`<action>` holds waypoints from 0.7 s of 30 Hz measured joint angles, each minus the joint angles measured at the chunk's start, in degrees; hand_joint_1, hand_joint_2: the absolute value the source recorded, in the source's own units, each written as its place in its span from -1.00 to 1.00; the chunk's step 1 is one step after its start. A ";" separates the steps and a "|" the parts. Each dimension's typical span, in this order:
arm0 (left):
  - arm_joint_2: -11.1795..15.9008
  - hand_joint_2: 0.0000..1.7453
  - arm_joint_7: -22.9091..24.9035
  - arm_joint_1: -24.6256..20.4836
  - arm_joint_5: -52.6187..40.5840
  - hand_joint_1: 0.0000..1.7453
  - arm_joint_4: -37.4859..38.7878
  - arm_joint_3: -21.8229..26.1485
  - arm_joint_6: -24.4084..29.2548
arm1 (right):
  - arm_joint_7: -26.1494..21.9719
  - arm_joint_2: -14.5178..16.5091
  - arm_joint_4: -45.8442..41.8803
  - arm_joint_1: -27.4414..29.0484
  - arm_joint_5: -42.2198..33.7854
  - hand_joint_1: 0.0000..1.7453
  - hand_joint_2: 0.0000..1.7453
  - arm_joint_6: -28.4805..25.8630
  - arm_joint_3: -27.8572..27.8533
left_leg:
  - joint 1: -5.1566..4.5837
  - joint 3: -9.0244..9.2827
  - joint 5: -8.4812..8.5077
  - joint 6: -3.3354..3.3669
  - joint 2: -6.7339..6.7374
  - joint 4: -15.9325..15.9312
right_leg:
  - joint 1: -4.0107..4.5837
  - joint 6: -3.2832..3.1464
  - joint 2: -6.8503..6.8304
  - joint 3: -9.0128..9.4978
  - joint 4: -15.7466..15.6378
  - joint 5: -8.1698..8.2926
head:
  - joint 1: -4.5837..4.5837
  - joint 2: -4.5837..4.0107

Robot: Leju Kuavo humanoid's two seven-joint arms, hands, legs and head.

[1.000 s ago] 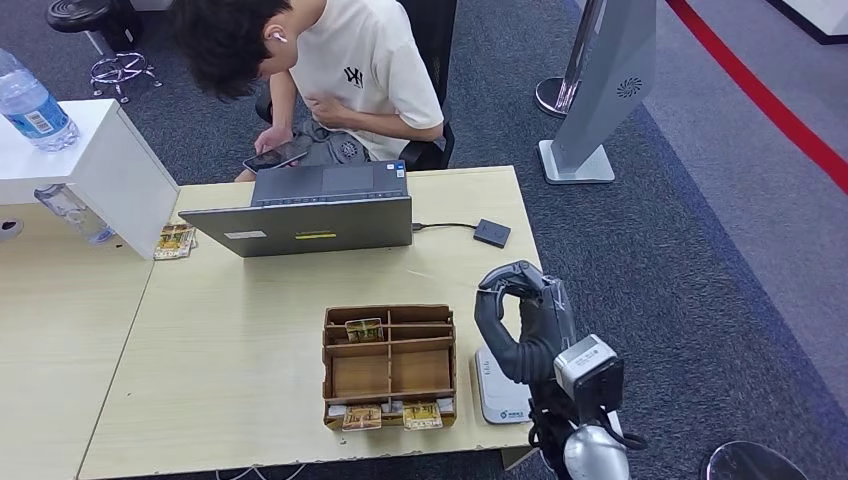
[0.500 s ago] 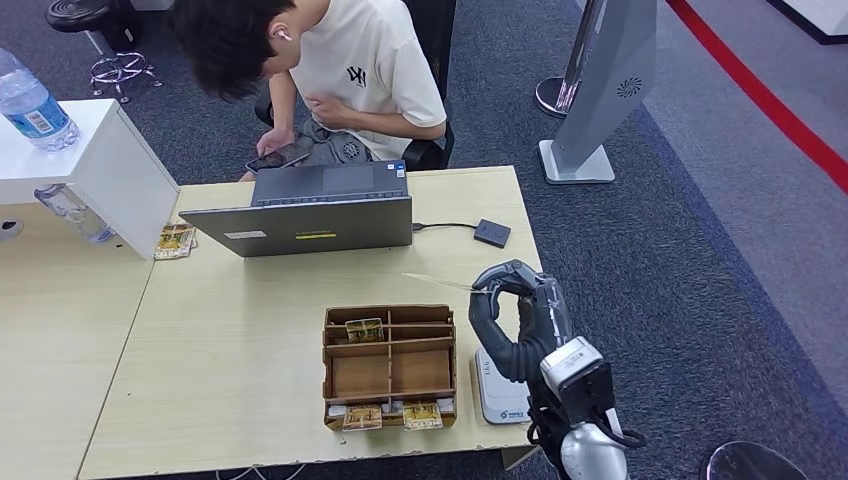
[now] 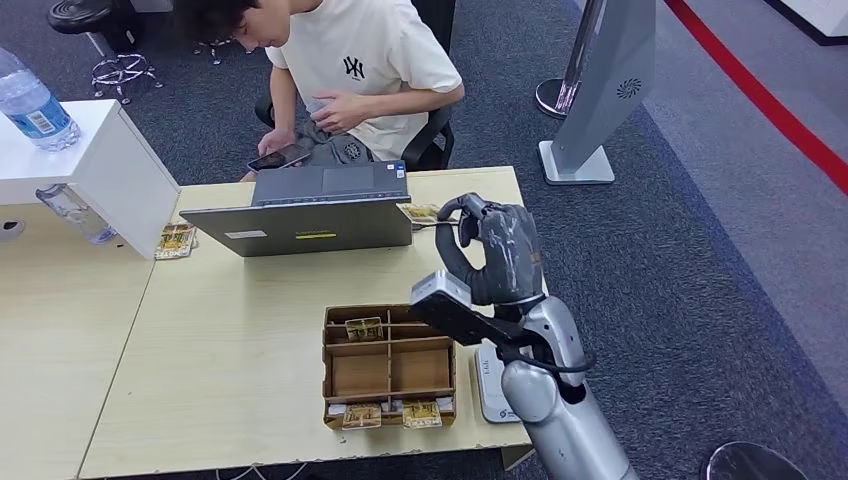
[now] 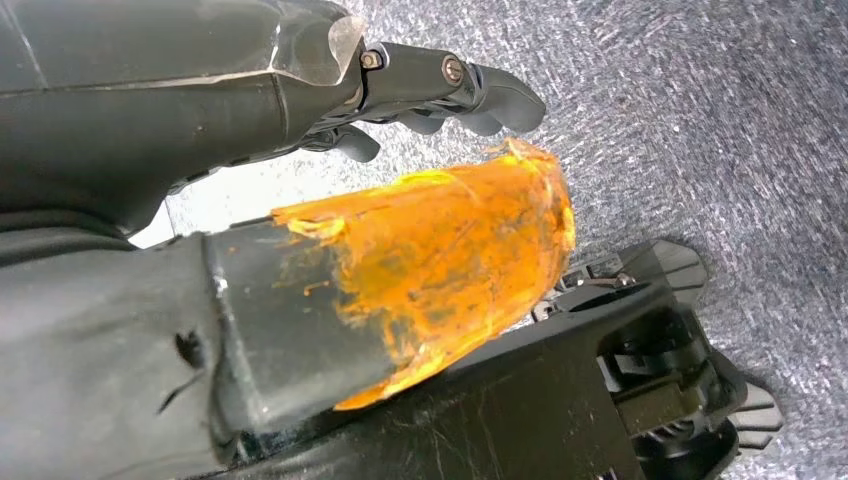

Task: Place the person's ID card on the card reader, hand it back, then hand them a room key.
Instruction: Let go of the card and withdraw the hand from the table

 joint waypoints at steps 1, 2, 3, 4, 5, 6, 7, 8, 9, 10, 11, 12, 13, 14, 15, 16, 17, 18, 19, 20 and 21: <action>-0.03 -1.00 0.37 -0.23 -0.33 -1.00 0.00 -0.22 -0.33 | 1.22 0.28 1.87 -2.05 2.35 1.00 1.00 -0.58 0.40 | 0.00 0.00 0.01 -0.01 0.00 0.00 | 0.00 0.00 0.00 0.00 0.00 0.02 | -0.01 0.00; -0.09 -1.00 0.75 -0.47 -0.62 -1.00 0.00 -0.50 -0.66 | 2.37 0.57 3.86 -4.05 4.61 1.00 1.00 -1.14 0.74 | 0.00 0.00 0.02 -0.02 0.00 0.00 | 0.00 -0.01 0.01 0.00 0.01 0.03 | -0.01 0.00; -0.15 -1.00 1.04 -0.70 -0.91 -1.00 0.00 -0.79 -0.94 | 3.37 0.87 5.81 -5.93 6.74 1.00 1.00 -1.76 1.01 | 0.00 0.00 0.03 -0.02 0.00 0.00 | 0.00 -0.01 0.00 0.00 0.01 0.04 | -0.01 0.00; -0.25 -1.00 1.30 -0.93 -1.14 -1.00 0.00 -1.07 -1.20 | 4.29 1.18 7.88 -7.69 8.76 1.00 1.00 -2.39 1.24 | 0.00 0.00 0.04 -0.02 -0.01 0.00 | 0.00 -0.01 0.00 0.00 0.01 0.04 | -0.01 0.00; -0.34 -1.00 1.59 -1.16 -1.34 -1.00 0.00 -1.33 -1.39 | 5.12 1.53 10.03 -9.32 10.57 1.00 1.00 -3.02 1.43 | 0.00 0.00 0.05 -0.01 -0.01 0.00 | 0.00 -0.01 -0.01 0.00 0.01 0.04 | -0.01 0.00; -0.47 -1.00 1.94 -1.39 -1.53 -1.00 0.00 -1.59 -1.44 | 5.81 1.92 12.25 -10.77 12.01 1.00 1.00 -3.70 1.57 | 0.00 0.00 0.05 -0.01 -0.01 0.00 | 0.00 -0.01 -0.01 0.00 0.02 0.04 | 0.01 0.00; -0.63 -1.00 2.42 -1.60 -1.65 -1.00 0.00 -1.85 -1.34 | 6.37 2.32 14.41 -12.08 13.00 1.00 1.00 -4.31 1.69 | 0.00 0.00 0.05 -0.01 -0.02 0.00 | 0.00 -0.01 -0.01 0.00 0.02 0.04 | -0.01 0.00; -0.87 -1.00 3.00 -1.82 -1.73 -1.00 0.00 -2.12 -1.13 | 6.74 2.72 16.62 -13.20 13.62 1.00 1.00 -4.89 1.75 | 0.00 0.00 0.05 -0.01 -0.03 0.00 | 0.00 -0.01 -0.02 0.00 0.02 0.04 | -0.01 0.00; -1.14 -1.00 3.51 -2.03 -1.78 -1.00 0.00 -2.39 -0.90 | 6.94 3.08 18.58 -14.14 13.94 1.00 1.00 -5.42 1.78 | 0.00 0.00 0.05 -0.01 -0.04 0.01 | 0.00 -0.01 -0.03 0.00 0.01 0.04 | 0.00 0.00; -1.35 -1.00 3.90 -2.19 -1.84 -1.00 0.00 -2.64 -0.73 | 7.04 3.39 20.28 -14.90 14.12 1.00 1.00 -5.86 1.81 | 0.00 0.00 0.05 -0.01 -0.04 0.01 | 0.00 -0.01 -0.02 0.00 0.01 0.04 | 0.01 0.00; -1.52 -1.00 4.16 -2.31 -1.91 -1.00 0.00 -2.87 -0.64 | 7.11 3.67 21.88 -15.51 14.28 1.00 1.00 -6.29 1.83 | 0.00 0.00 0.05 -0.01 -0.04 0.01 | 0.00 -0.01 -0.01 -0.01 0.01 0.04 | 0.01 0.00; -1.60 -1.00 4.28 -2.38 -1.99 -1.00 0.00 -3.08 -0.62 | 7.22 3.92 23.11 -15.95 14.41 1.00 1.00 -6.63 1.86 | 0.00 -0.01 0.05 -0.01 -0.03 0.01 | 0.00 -0.01 0.00 -0.01 0.01 0.04 | 0.01 0.00; -1.63 -1.00 4.35 -2.42 -2.09 -1.00 0.00 -3.27 -0.64 | 7.35 4.13 24.22 -16.30 14.58 1.00 1.00 -6.93 1.88 | 0.00 -0.01 0.05 -0.01 -0.03 0.01 | 0.00 -0.01 0.00 -0.01 0.01 0.04 | 0.01 0.00; -1.66 -1.00 4.38 -2.46 -2.16 -1.00 0.00 -3.46 -0.67 | 7.48 4.31 25.19 -16.57 14.78 1.00 1.00 -7.18 1.88 | 0.00 -0.01 0.05 -0.01 -0.03 0.01 | 0.00 -0.01 0.00 -0.02 0.01 0.03 | 0.00 0.00; -1.66 -1.00 4.38 -2.49 -2.22 -1.00 0.00 -3.66 -0.70 | 7.66 4.45 26.01 -16.78 15.08 1.00 1.00 -7.35 1.89 | 0.00 -0.01 0.05 -0.01 -0.04 0.01 | 0.00 -0.01 -0.01 -0.02 0.01 0.03 | 0.01 0.00; -1.66 -1.00 4.38 -2.52 -2.26 -1.00 0.00 -3.85 -0.74 | 7.82 4.56 26.71 -16.97 15.50 1.00 1.00 -7.50 1.89 | 0.00 -0.01 0.04 -0.01 -0.04 0.01 | 0.01 -0.01 -0.01 -0.02 0.01 0.03 | 0.00 0.00; -1.66 -1.00 4.37 -2.54 -2.26 -1.00 0.00 -4.00 -0.76 | 7.97 4.64 27.34 -17.12 15.99 1.00 1.00 -7.67 1.89 | 0.00 -0.01 0.04 -0.01 -0.04 0.01 | 0.00 -0.01 -0.01 -0.03 0.01 0.03 | 0.00 0.00; -1.66 -1.00 4.37 -2.56 -2.26 -1.00 0.00 -4.09 -0.79 | 8.17 4.70 27.90 -17.25 16.55 1.00 1.00 -7.84 1.89 | 0.00 -0.01 0.04 -0.01 -0.03 0.01 | 0.00 -0.01 0.00 -0.03 0.01 0.03 | -0.01 0.00; -1.66 -1.00 4.37 -2.57 -2.26 -1.00 0.00 -4.15 -0.82 | 8.39 4.74 28.45 -17.36 17.16 1.00 1.00 -8.04 1.89 | 0.00 -0.01 0.04 -0.01 -0.03 0.01 | 0.01 -0.01 0.00 -0.03 0.01 0.03 | -0.01 0.00; -1.66 -1.00 4.37 -2.58 -2.26 -1.00 0.00 -4.21 -0.86 | 8.62 4.78 28.98 -17.44 17.77 1.00 1.00 -8.25 1.89 | 0.00 -0.01 0.04 -0.01 -0.03 0.01 | 0.01 -0.01 0.00 -0.03 0.01 0.03 | -0.01 0.00; -1.66 -1.00 4.37 -2.59 -2.25 -1.00 0.00 -4.29 -0.89 | 8.87 4.80 29.45 -17.50 18.36 1.00 1.00 -8.45 1.89 | 0.00 -0.01 0.04 -0.01 -0.03 0.01 | 0.01 -0.01 -0.01 -0.03 0.01 0.03 | -0.01 0.00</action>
